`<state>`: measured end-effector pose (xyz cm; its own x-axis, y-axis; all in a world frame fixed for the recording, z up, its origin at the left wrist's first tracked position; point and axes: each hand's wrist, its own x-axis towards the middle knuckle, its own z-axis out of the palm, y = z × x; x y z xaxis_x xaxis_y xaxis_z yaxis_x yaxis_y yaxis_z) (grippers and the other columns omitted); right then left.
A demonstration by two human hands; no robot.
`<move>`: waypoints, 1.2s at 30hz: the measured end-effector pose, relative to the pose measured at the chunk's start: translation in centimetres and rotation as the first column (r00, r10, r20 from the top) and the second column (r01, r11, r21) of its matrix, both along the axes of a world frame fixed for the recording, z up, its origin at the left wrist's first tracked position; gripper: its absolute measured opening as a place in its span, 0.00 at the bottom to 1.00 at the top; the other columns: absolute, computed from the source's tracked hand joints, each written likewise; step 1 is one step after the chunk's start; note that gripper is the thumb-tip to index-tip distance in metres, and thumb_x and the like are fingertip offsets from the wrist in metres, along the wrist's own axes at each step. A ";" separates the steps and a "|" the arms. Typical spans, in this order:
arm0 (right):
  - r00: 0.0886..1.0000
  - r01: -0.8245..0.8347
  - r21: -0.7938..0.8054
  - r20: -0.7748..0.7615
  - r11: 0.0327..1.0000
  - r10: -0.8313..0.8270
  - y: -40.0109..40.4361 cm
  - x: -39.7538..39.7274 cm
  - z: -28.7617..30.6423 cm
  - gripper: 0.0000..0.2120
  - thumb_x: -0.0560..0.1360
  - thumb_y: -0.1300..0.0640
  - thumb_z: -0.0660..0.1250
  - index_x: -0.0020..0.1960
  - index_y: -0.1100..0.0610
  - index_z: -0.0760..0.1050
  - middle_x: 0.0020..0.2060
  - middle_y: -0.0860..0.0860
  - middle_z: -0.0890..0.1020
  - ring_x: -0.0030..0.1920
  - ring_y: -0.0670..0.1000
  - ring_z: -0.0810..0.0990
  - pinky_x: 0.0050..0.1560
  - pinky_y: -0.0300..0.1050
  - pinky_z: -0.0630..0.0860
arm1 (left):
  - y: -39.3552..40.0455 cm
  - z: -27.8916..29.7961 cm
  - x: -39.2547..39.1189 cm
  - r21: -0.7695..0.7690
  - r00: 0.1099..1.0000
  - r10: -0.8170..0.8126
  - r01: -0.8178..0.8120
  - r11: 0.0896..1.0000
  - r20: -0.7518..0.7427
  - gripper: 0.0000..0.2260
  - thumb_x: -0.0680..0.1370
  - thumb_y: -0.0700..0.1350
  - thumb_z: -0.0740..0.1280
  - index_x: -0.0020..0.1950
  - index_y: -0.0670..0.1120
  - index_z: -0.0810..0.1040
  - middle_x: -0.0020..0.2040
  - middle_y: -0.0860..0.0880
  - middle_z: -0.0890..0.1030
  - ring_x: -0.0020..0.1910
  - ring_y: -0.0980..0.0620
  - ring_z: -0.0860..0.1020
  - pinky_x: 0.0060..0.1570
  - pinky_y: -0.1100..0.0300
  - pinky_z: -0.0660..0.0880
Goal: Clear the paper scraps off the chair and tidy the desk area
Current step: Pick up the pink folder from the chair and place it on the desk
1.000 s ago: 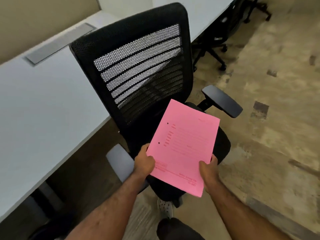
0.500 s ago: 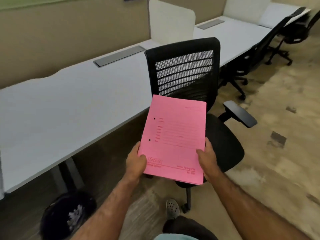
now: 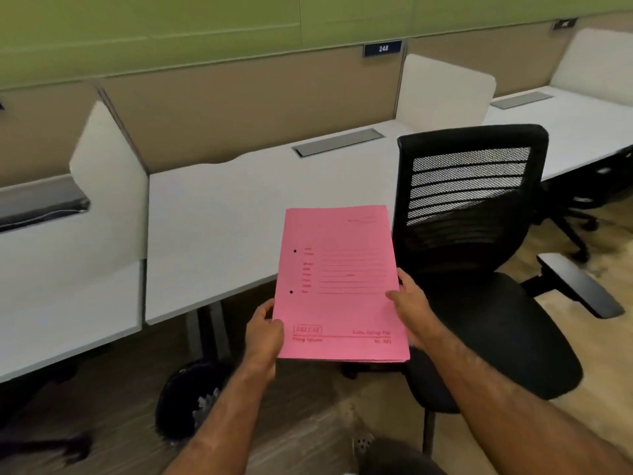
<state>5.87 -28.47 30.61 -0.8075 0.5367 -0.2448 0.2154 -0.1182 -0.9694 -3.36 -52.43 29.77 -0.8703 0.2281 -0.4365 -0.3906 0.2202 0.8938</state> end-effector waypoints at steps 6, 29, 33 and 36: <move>0.996 -0.080 0.030 0.052 0.996 0.078 -0.6 -5.1 0.9 0.13 0.79 0.58 0.60 0.57 0.44 0.75 0.53 0.50 0.83 0.49 0.52 0.84 0.44 0.50 0.80 | -1.2 -0.1 -3.2 0.057 0.994 0.107 -0.108 0.993 0.021 0.23 0.79 0.40 0.64 0.72 0.53 0.65 0.42 0.48 0.85 0.35 0.49 0.85 0.29 0.58 0.80; 0.980 -0.144 0.145 0.157 0.979 0.120 13.3 -49.4 -0.6 0.17 0.83 0.48 0.54 0.61 0.54 0.76 0.55 0.53 0.81 0.52 0.54 0.81 0.54 0.53 0.77 | 13.7 -3.8 -43.6 -0.059 0.955 0.296 -0.294 0.954 0.020 0.15 0.82 0.46 0.58 0.69 0.51 0.69 0.55 0.46 0.80 0.46 0.49 0.80 0.34 0.59 0.74; 0.965 -0.184 0.182 0.220 0.966 0.142 16.9 -58.4 -0.5 0.18 0.84 0.48 0.53 0.62 0.57 0.74 0.55 0.55 0.80 0.53 0.58 0.80 0.59 0.58 0.76 | 17.3 -3.9 -51.1 -0.076 0.951 0.307 -0.303 0.950 0.037 0.17 0.82 0.45 0.58 0.71 0.50 0.68 0.61 0.44 0.79 0.54 0.43 0.79 0.49 0.51 0.77; 0.953 -0.208 0.223 0.264 0.952 0.147 19.0 -64.2 -1.2 0.18 0.83 0.47 0.52 0.62 0.56 0.73 0.55 0.54 0.80 0.52 0.56 0.80 0.56 0.55 0.77 | 19.4 -4.3 -56.2 -0.081 0.944 0.326 -0.321 0.944 0.051 0.17 0.82 0.46 0.58 0.71 0.50 0.67 0.62 0.44 0.78 0.56 0.43 0.78 0.49 0.51 0.76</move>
